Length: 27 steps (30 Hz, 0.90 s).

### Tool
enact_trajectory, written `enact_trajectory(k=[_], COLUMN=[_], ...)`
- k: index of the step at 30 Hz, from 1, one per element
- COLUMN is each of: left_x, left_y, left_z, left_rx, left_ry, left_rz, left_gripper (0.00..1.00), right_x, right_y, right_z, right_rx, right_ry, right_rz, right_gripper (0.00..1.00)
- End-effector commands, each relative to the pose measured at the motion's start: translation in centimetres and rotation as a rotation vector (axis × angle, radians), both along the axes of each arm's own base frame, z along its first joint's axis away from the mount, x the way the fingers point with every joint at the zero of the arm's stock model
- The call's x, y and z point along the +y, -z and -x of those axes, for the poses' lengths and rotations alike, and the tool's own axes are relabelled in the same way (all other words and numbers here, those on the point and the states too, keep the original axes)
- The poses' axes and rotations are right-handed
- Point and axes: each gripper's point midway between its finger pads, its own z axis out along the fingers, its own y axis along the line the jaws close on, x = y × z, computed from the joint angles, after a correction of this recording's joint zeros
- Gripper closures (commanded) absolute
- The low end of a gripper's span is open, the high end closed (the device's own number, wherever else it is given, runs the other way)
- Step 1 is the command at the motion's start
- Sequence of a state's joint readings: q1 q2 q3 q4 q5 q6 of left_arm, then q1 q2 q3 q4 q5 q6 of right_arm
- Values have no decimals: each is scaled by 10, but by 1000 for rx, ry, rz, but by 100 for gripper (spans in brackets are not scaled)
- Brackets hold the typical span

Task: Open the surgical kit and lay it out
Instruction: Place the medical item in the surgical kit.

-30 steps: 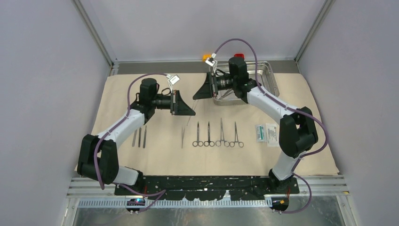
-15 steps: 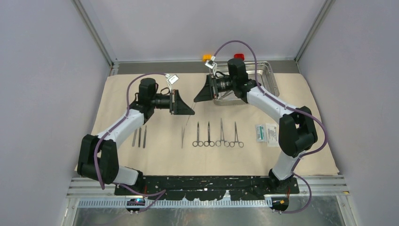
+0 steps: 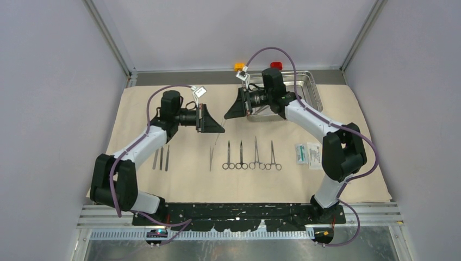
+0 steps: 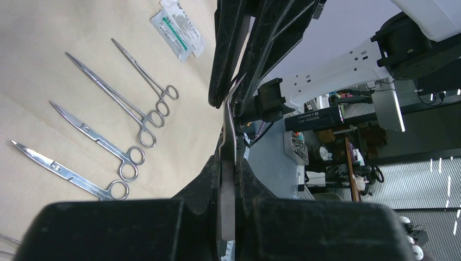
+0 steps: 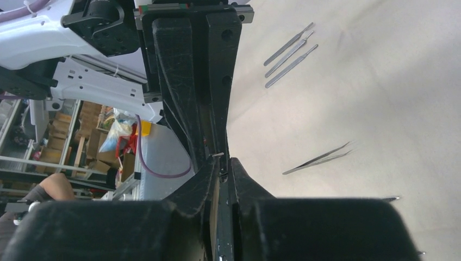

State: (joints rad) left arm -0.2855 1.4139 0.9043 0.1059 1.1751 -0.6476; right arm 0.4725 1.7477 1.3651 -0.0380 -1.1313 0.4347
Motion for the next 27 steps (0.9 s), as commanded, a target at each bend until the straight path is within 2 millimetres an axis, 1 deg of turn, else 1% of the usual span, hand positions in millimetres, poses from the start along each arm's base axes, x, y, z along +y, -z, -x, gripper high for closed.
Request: enact_trajectory(k=[1,3,4,6,9,13,15,18,21,23,27], left_x=[2,4,5,8,12,19,24,29,30,27,16], left_y=[-7,-2,2,8,14,16,18,19,24,24,26], left_z=[-5,-8,-9,-11,-16,-23,-28,-40,-49,-53,-52], left_rx=[-47,-42,-37,-44,-86,-139,-166,-185,-194,-202,-245], left_ry=[7,-5,-7,-8,-11,-45,-68,-114,-153,-171,-170], left_rz=[12,-17,-40,-85,-151,-232,-277,-344,-433,-460,-490], left_gripper=[97,94,92,88,77,59,53,50,49,48,48], right_x=[3,2,1,1,0,-2,-2,-2,-2,-2,-6], right_y=[-15,-10,-7,-2,3,7,9,15,21,25,35], right_z=[-7,-12,-14,-18,-21,-26,-27,-34,-42,-46,-57], right_rx=[-81,-83,-82,-82,-77,-79,-70,-41,-12,4,53], right_ry=[25,54,67,87,108,138,150,203,265,301,409], right_rz=[-11,15,28,47,69,94,106,133,162,184,247], right_gripper=[89,98,99,99,99,100,99,99,100,100,100])
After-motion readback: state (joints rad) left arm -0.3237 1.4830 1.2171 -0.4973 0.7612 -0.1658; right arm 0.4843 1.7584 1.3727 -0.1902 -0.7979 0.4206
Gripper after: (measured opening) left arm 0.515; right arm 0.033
